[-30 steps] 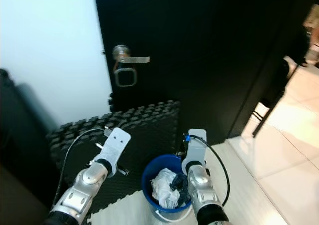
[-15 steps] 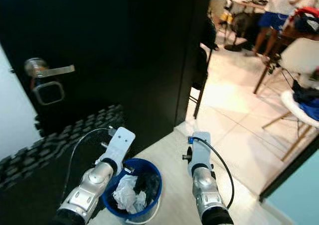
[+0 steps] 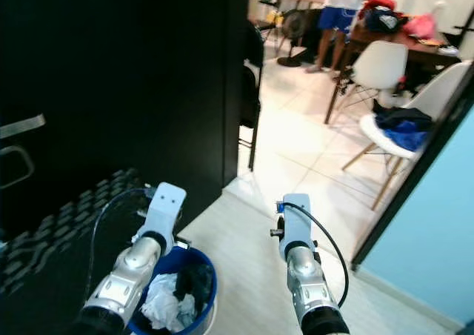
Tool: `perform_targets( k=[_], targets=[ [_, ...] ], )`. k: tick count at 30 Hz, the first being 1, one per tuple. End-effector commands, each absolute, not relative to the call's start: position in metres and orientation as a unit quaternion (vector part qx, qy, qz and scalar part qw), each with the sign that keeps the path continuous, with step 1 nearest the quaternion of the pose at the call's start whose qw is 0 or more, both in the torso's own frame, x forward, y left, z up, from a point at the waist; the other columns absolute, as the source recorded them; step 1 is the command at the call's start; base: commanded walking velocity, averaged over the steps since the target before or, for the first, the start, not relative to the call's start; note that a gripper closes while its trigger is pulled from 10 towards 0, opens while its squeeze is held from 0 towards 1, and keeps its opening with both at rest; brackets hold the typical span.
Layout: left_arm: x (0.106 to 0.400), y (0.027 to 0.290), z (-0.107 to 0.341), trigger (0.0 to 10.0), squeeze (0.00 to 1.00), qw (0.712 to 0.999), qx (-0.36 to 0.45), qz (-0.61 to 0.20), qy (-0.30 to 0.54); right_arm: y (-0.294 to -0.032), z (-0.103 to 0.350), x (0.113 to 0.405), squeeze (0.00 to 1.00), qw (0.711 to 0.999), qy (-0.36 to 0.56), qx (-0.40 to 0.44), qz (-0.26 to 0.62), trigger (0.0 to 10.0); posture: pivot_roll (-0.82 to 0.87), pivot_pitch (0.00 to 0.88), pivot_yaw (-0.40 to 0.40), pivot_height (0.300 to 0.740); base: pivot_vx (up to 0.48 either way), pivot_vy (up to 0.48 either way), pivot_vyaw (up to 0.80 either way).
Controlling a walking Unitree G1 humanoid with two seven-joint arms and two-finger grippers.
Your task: Clean up the room
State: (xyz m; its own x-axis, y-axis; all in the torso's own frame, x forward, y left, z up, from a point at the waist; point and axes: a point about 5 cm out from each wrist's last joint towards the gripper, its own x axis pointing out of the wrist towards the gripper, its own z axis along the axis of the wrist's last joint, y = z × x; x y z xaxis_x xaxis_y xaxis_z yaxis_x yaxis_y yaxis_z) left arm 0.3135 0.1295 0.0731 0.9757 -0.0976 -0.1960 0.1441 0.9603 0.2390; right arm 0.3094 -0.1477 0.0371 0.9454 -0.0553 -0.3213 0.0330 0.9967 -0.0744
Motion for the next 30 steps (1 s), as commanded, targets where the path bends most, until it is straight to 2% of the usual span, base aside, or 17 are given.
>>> perform_targets(
  k=[1, 15, 20, 30],
  targets=[
    [0.312, 0.1278, 0.0691, 10.0, 0.0, 0.986, 0.12, -0.062, 0.101, -0.1477, 0.0399, 0.311, 0.0, 0.986, 0.163, -0.035, -0.024, 10.0, 0.02, 0.0, -0.076, 0.74, 0.0, 0.0, -0.8],
    [0.3121, 0.131, 0.0672, 10.0, 0.0, 0.986, 0.112, -0.057, 0.107, -0.149, 0.0381, 0.3085, 0.0, 0.985, 0.168, -0.035, -0.029, 10.0, 0.02, 0.0, -0.065, 0.74, 0.0, 0.0, -0.8],
    [0.3128, 0.1292, 0.0674, 10.0, 0.0, 0.986, 0.111, -0.059, 0.108, -0.1543, 0.0361, 0.3072, 0.0, 0.981, 0.177, -0.074, -0.037, 10.0, 0.02, 0.0, -0.065, 0.74, 0.0, 0.0, -0.8],
    [0.3124, 0.1285, 0.0668, 10.0, 0.0, 0.986, 0.108, -0.061, 0.109, -0.1482, 0.0413, 0.3086, 0.0, 0.985, 0.169, -0.017, -0.031, 10.0, 0.01, 0.0, -0.071, 0.74, 0.0, 0.0, -0.8]
  ],
)
